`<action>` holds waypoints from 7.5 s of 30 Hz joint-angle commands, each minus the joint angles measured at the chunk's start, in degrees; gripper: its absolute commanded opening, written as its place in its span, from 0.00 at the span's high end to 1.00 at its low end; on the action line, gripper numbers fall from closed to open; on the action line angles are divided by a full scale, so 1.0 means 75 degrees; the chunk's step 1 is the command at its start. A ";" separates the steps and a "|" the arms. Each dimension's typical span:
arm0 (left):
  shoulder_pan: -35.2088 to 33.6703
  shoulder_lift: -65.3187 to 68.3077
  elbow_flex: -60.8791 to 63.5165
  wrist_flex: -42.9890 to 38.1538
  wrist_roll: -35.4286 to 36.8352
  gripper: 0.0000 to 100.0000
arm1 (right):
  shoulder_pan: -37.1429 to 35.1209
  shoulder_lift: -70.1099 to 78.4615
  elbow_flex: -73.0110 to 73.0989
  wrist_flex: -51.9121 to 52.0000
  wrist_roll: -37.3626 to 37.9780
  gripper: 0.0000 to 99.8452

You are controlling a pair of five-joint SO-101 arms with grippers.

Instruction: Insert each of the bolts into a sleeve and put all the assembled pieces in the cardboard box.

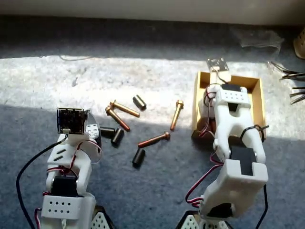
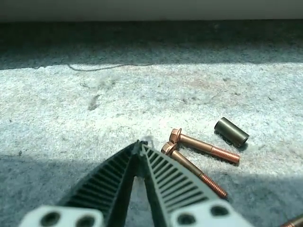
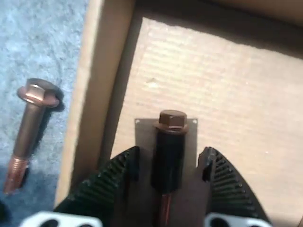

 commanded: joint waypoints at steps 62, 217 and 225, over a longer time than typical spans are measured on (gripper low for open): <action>-0.0838 -0.0100 -0.0182 -0.0188 -0.0035 0.99 | -0.5925 -0.6089 0.5398 -0.1682 -0.4689 0.80; -0.0838 -0.0100 -0.0158 -0.0188 -0.0070 0.99 | -0.7121 -0.3042 0.1682 0.2421 -0.6787 0.93; -0.1284 -0.0100 -0.0170 -0.0188 -0.0047 0.99 | -0.7097 -0.3030 0.1682 0.2409 -0.8158 0.93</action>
